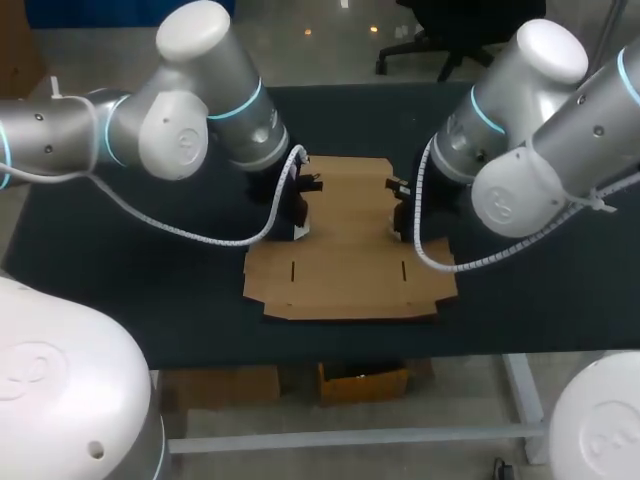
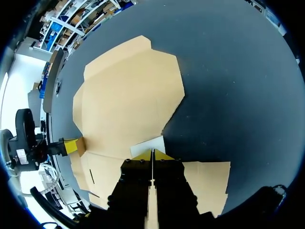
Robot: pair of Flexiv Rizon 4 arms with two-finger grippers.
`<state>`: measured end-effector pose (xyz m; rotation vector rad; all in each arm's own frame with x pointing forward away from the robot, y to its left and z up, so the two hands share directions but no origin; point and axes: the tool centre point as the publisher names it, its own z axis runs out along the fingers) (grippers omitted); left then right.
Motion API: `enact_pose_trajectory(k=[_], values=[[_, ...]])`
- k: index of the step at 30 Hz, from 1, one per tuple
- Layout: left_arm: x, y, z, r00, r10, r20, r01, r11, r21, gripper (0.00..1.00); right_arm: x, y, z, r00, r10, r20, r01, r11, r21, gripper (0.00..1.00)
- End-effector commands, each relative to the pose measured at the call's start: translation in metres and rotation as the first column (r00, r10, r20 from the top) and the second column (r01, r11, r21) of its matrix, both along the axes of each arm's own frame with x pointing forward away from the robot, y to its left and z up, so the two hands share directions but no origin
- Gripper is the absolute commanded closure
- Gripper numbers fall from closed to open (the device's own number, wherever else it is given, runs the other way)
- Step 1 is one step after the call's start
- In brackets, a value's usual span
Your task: Assemble the packaging by folding the flat box into shape, placing the metal phone stand inside, and closing the box properly
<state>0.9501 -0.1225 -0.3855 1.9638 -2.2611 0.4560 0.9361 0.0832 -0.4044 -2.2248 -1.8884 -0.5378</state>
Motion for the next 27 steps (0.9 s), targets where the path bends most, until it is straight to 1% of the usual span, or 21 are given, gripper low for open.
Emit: enact_pose_trajectory(k=[1, 8, 27], values=[[-0.001, -0.007, -0.002, 1.0, 0.0, -0.002, 0.0, 1.0, 0.007, 1.0, 0.002, 0.001, -0.001, 1.0, 0.001, -0.007, -0.001, 1.0, 0.001, 1.0], [-0.003, -0.01, -0.004, 1.0, 0.003, -0.011, -0.003, 1.0, 0.006, 1.0, 0.002, 0.0, -0.001, 1.0, 0.0, -0.008, 0.0, 1.0, 0.0, 1.0], [0.002, -0.011, -0.017, 0.999, 0.013, -0.045, -0.013, 1.0, -0.001, 1.0, 0.001, 0.006, -0.003, 1.0, 0.001, -0.021, -0.001, 1.0, -0.014, 1.0]])
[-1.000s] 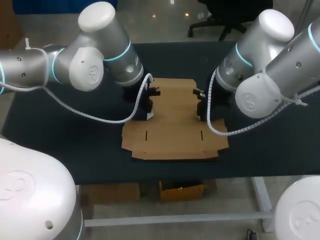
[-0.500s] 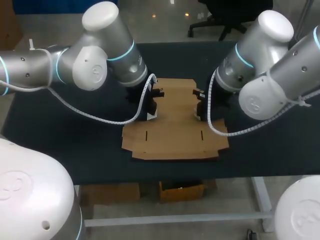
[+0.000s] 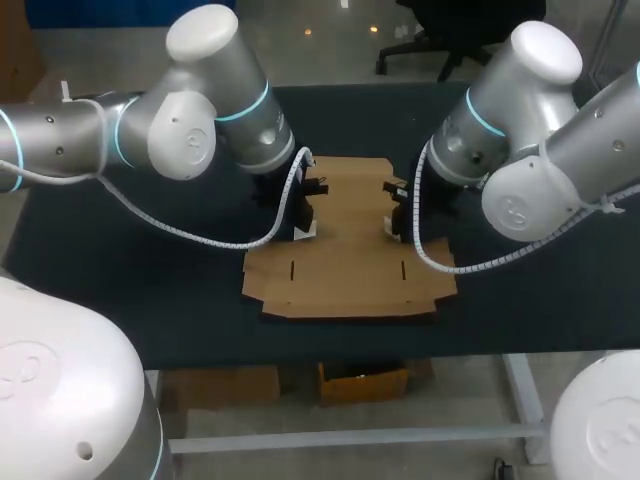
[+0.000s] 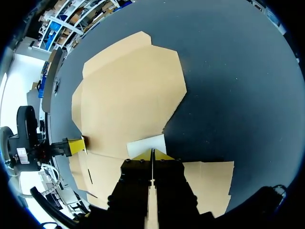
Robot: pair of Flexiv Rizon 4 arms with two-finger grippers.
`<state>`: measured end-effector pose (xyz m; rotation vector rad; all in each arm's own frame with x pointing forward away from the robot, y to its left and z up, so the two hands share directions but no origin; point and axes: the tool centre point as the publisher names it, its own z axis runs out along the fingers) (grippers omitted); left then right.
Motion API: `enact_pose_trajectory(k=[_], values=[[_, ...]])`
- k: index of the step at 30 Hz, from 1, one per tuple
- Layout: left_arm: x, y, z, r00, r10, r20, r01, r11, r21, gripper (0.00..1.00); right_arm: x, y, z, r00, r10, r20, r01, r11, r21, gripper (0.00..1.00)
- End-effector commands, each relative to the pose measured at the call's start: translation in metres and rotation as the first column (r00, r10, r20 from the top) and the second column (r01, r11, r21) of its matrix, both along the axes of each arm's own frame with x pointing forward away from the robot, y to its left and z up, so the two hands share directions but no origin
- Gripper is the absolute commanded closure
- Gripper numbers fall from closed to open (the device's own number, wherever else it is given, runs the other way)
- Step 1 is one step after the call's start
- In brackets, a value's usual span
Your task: Assemble the packaging by folding the flat box into shape, placing the metal phone stand inside, and closing the box properly
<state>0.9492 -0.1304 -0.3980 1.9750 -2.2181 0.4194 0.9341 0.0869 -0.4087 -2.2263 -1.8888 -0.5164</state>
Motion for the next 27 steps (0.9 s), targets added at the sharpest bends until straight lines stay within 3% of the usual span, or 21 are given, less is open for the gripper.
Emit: enact_pose_trajectory(k=[1, 27], values=[[0.003, -0.003, -0.004, 1.0, -0.007, -0.006, 0.007, 1.0, 0.004, 1.0, 0.003, 0.002, 0.001, 1.0, -0.001, -0.009, 0.001, 1.0, -0.008, 1.0], [-0.002, 0.0, -0.012, 0.999, -0.006, -0.037, 0.007, 1.0, 0.004, 1.0, 0.013, 0.01, -0.012, 0.998, 0.015, -0.057, -0.016, 0.999, -0.03, 1.0]])
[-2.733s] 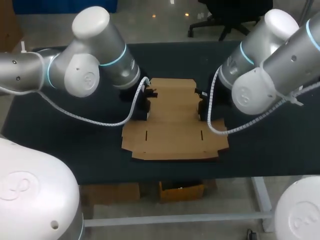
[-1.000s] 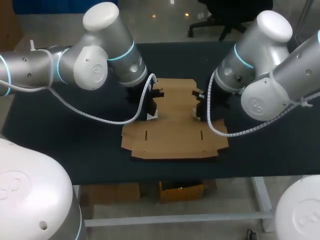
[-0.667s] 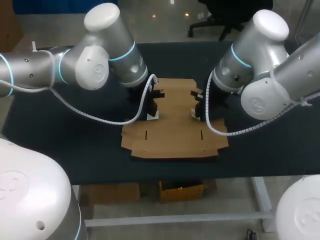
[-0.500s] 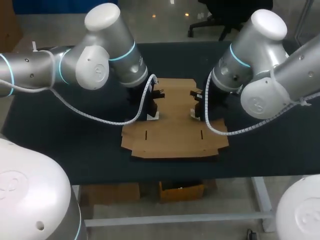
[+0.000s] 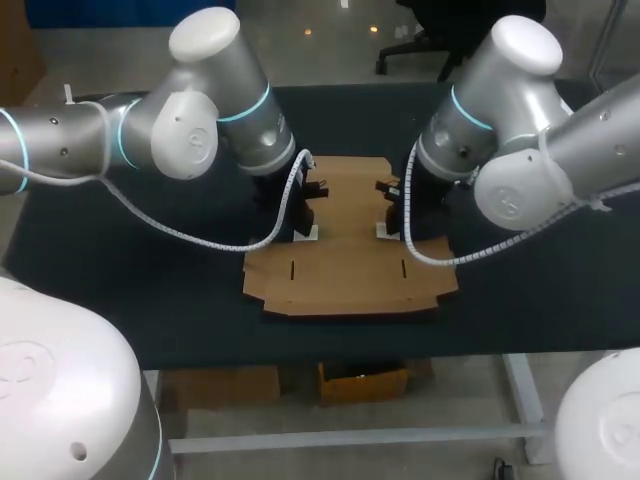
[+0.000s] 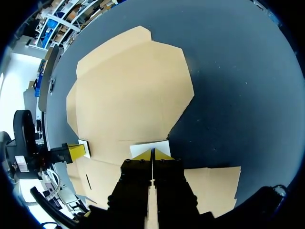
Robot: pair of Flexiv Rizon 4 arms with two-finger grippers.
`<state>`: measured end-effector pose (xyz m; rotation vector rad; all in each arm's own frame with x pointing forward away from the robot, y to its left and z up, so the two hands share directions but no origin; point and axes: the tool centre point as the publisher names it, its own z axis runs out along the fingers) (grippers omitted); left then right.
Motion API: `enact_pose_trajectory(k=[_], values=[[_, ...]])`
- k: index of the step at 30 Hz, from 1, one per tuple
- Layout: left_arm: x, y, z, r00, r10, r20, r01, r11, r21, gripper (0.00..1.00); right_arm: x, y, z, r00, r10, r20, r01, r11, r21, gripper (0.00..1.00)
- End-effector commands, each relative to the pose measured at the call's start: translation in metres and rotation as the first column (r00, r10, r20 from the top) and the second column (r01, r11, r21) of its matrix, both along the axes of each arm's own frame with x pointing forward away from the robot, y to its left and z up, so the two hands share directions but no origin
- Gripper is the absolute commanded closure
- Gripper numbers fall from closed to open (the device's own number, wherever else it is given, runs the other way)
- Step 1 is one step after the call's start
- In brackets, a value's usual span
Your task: Assemble the packaging by folding the flat box into shape, placing the metal phone stand inside, and closing the box properly
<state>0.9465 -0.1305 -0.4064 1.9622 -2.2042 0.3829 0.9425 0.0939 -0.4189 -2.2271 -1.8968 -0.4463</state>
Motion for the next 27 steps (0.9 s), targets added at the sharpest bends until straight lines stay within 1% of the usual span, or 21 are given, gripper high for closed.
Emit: enact_pose_trajectory(k=[1, 8, 16, 17, 21, 27], values=[[0.001, 0.0, -0.004, 1.0, -0.001, -0.008, 0.001, 1.0, 0.002, 1.0, 0.005, 0.003, -0.003, 1.0, 0.007, -0.021, -0.007, 1.0, -0.003, 1.0], [0.003, 0.0, -0.01, 1.0, 0.004, -0.024, -0.004, 1.0, 0.0, 1.0, 0.003, 0.004, -0.008, 0.999, 0.005, -0.035, -0.005, 1.0, -0.006, 1.0], [0.001, 0.001, -0.013, 1.0, 0.014, -0.028, -0.013, 1.0, 0.01, 1.0, -0.002, 0.001, -0.007, 0.999, -0.003, -0.041, 0.003, 1.0, -0.005, 1.0], [0.001, 0.001, -0.013, 1.0, 0.015, -0.028, -0.015, 1.0, 0.012, 1.0, -0.003, -0.002, -0.005, 0.999, 0.003, -0.034, -0.003, 1.0, 0.017, 1.0], [-0.002, 0.003, -0.003, 1.0, 0.021, -0.006, -0.021, 0.999, 0.03, 1.0, -0.008, -0.011, 0.008, 1.0, 0.011, -0.008, -0.01, 0.998, 0.055, 1.0], [-0.005, 0.006, 0.009, 0.999, 0.028, 0.022, -0.029, 0.998, 0.048, 1.0, -0.016, -0.025, 0.032, 0.999, 0.017, 0.031, -0.02, 0.996, 0.091, 1.0]])
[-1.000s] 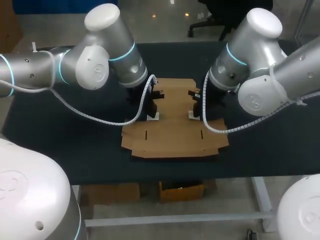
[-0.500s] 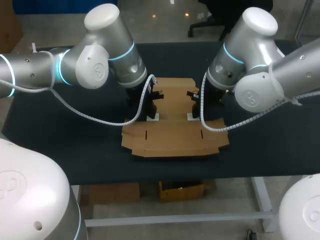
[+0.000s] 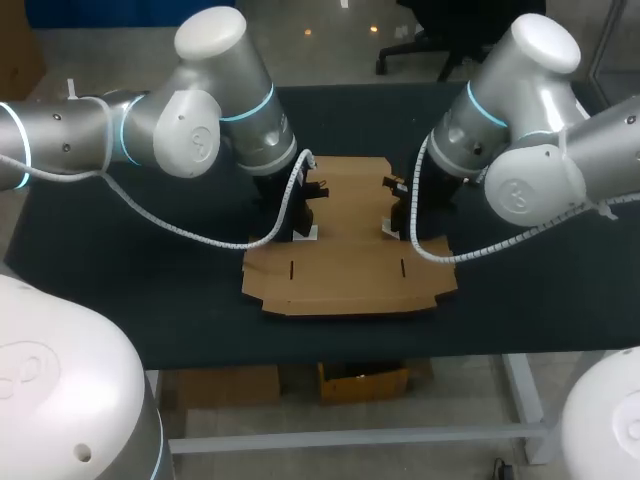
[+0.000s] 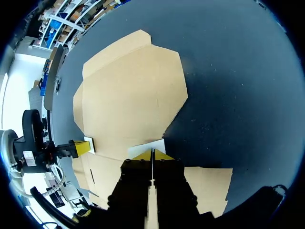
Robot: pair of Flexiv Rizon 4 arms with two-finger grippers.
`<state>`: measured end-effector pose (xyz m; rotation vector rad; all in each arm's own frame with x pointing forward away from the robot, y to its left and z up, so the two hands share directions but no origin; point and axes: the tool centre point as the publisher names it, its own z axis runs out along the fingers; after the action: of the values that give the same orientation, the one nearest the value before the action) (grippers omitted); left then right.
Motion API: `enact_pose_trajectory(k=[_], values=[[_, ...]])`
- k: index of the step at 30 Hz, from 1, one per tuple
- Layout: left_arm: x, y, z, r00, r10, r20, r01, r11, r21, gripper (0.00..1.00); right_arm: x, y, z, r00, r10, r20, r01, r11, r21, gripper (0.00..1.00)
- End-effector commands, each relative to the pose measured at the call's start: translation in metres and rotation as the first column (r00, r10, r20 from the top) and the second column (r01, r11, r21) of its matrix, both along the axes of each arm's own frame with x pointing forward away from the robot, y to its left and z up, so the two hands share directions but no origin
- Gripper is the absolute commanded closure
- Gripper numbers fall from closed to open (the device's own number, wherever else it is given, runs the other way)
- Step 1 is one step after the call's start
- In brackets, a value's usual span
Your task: Assemble the packaging by folding the flat box into shape, placing the metal phone stand inside, and closing the box properly
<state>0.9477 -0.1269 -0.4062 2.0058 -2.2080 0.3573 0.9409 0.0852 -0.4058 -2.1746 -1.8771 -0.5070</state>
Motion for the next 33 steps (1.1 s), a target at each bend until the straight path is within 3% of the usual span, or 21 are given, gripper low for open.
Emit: enact_pose_trajectory(k=[1, 15, 33], values=[[-0.006, 0.002, 0.01, 1.0, 0.007, 0.017, -0.008, 1.0, 0.018, 1.0, -0.016, -0.019, 0.022, 1.0, 0.003, 0.023, -0.003, 0.999, 0.037, 1.0], [-0.001, 0.013, 0.024, 1.0, -0.003, -0.011, 0.003, 1.0, 0.011, 1.0, -0.018, -0.05, 0.024, 0.999, 0.041, -0.01, -0.039, 0.986, 0.165, 1.0], [-0.007, 0.048, 0.061, 0.999, 0.044, -0.02, -0.044, 0.999, 0.009, 1.0, -0.021, -0.069, 0.049, 0.993, 0.107, -0.051, -0.096, 0.977, 0.19, 1.0]])
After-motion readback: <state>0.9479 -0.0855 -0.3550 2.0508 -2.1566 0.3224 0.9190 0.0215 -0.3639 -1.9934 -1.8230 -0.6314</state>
